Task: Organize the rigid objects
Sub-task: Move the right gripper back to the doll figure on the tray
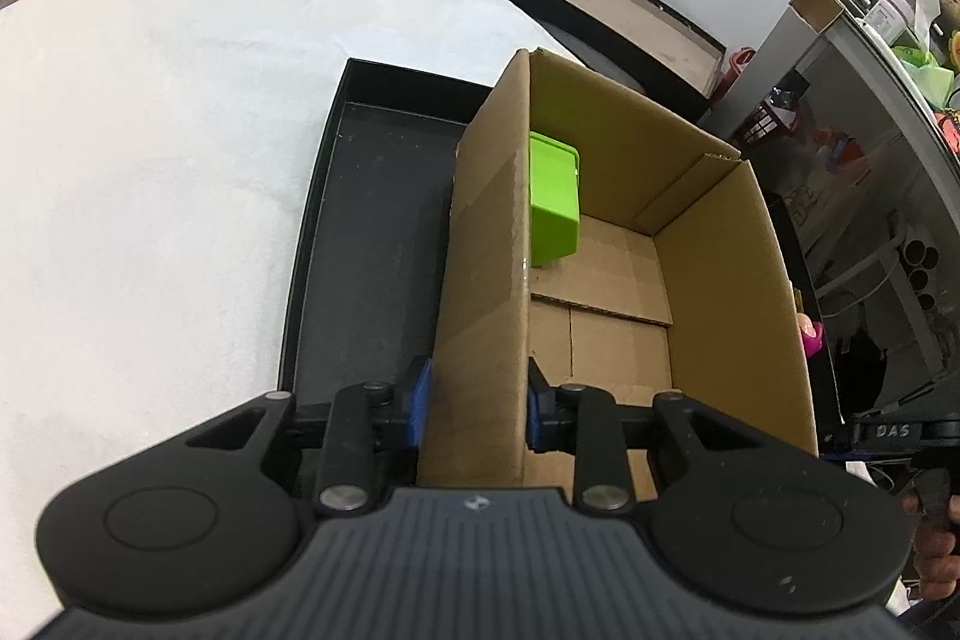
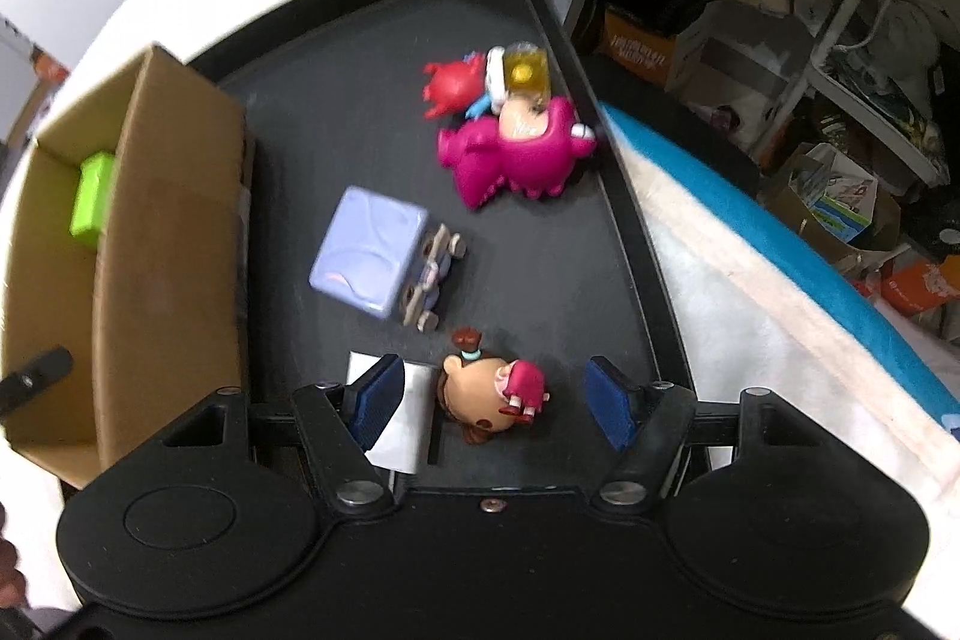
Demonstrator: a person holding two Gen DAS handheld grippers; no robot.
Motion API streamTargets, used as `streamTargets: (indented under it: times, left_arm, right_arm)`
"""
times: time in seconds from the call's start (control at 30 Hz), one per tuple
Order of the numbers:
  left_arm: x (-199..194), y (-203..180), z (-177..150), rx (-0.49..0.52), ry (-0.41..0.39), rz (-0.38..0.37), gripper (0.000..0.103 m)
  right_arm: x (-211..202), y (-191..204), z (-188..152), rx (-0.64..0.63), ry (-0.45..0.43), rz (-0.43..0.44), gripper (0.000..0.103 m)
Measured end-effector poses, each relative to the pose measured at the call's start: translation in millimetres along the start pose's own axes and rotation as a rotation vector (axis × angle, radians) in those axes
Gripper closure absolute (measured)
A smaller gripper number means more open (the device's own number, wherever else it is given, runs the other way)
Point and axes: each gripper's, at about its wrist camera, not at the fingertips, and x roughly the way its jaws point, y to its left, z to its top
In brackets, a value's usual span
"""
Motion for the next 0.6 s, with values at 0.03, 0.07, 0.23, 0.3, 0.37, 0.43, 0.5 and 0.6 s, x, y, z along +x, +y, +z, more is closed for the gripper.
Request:
streamTargets:
  times: [0.03,0.07,0.23,0.3,0.37,0.43,0.5,0.6]
  left_arm:
    - [0.0,-0.3,0.3,0.002,-0.001,0.001,0.074]
    - [0.0,-0.3,0.4,0.001,-0.002,0.005,0.074]
    - [0.0,-1.5,-1.0,-0.004,-0.005,0.035,0.074]
    - [0.5,-2.1,-0.9,0.002,-0.002,0.035,0.074]
    - [1.3,-1.9,-1.1,-0.001,0.002,0.039,0.074]
    - [1.4,-1.8,-1.5,-0.003,0.001,0.04,0.074]
    - [1.4,-1.9,-2.1,-0.004,0.002,0.04,0.074]
    - [0.6,-2.0,-2.4,-0.005,0.001,0.038,0.074]
  right_arm:
    - [2.3,1.7,0.0,-0.01,0.005,-0.012,0.037]
    - [3.8,2.5,0.3,-0.017,0.008,-0.019,0.037]
    - [8.1,3.6,0.8,-0.033,0.008,0.017,0.05]
    - [6.2,4.9,0.3,-0.038,0.005,0.035,0.057]
    - [4.4,6.7,-0.8,-0.045,0.004,0.028,0.063]
    - [3.8,7.0,-1.8,-0.043,0.009,0.033,0.063]
    - [2.4,8.1,-3.0,-0.047,0.01,0.028,0.065]
    - [-2.2,7.4,-3.2,-0.04,-0.004,0.031,0.066]
